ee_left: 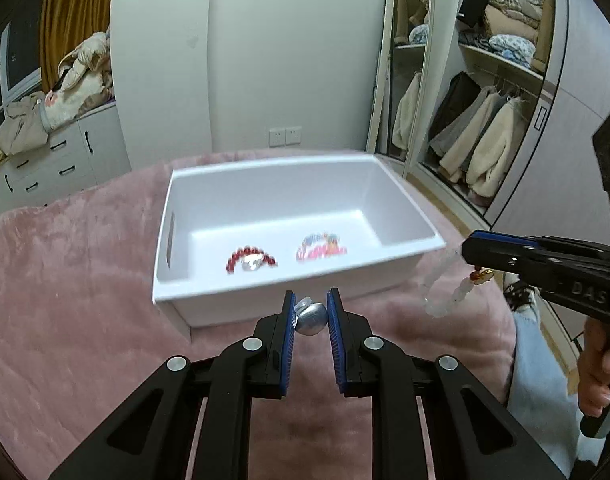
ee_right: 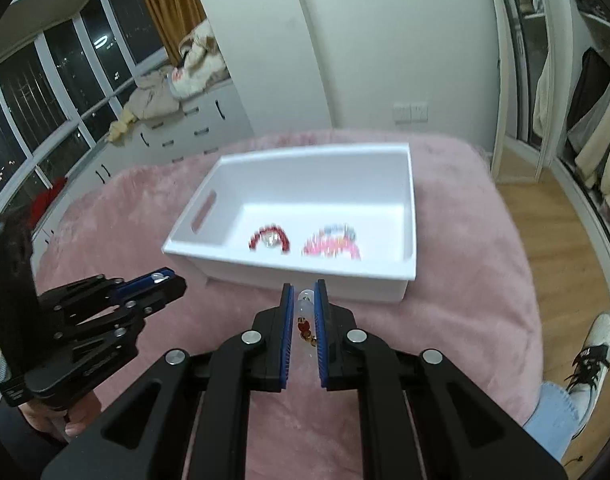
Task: Organize jewelry
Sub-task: 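Lift the clear bead bracelet with both tools and lower it into the white box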
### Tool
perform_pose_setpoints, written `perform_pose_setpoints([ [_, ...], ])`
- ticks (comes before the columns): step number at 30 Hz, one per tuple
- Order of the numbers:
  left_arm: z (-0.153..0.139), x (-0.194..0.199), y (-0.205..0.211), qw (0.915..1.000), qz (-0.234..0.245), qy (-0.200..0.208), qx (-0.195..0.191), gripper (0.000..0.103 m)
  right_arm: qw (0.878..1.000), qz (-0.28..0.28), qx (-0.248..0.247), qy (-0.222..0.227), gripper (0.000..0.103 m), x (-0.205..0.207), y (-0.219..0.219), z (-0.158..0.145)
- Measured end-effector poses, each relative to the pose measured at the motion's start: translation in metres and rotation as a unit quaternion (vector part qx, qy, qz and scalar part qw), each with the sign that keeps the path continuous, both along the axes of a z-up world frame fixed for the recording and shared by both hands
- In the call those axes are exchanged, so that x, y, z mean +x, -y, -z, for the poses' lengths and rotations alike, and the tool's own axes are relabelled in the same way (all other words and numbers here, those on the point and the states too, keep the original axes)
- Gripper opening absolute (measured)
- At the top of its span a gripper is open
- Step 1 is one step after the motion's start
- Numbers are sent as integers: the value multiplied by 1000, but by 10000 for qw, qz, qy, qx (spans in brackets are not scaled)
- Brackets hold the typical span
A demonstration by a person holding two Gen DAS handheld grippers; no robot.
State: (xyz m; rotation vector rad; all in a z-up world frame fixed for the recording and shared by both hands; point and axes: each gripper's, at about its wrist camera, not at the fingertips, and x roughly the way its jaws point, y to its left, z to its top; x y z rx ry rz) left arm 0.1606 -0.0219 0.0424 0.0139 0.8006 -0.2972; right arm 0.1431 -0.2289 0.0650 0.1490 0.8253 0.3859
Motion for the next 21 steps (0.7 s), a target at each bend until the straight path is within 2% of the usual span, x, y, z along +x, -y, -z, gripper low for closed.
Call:
perform_pose_setpoints([
  [8,-18,18,1,9999,11,125,18,21,9999,50,-16,137,11,16,4,-23],
  [21,-19,70,-8,9998,-159,-7,95,21,9997,59,154,176,11,71,5,-28],
])
